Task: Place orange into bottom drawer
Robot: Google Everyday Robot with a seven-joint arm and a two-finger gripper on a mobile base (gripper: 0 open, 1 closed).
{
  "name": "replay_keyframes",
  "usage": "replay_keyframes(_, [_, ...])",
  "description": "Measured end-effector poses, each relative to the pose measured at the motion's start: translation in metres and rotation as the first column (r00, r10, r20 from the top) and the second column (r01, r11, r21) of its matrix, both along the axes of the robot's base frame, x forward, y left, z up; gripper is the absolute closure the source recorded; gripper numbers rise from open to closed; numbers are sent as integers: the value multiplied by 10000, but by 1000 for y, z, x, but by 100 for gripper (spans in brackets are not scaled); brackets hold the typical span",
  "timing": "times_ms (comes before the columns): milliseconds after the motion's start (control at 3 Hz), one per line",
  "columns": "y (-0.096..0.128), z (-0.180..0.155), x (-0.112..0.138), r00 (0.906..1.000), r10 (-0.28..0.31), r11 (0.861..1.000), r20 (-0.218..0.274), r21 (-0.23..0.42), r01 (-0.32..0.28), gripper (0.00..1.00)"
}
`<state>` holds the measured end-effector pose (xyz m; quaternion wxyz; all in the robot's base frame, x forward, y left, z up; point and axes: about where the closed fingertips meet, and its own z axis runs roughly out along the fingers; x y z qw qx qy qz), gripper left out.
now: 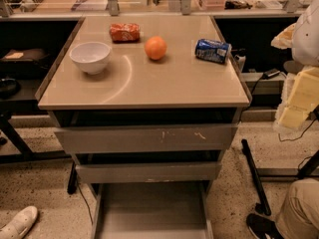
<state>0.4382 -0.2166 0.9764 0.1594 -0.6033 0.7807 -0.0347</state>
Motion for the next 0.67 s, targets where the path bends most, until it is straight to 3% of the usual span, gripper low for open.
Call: replay_keyframes(667, [6,1,4,9997,169,9998,201,89,-171,0])
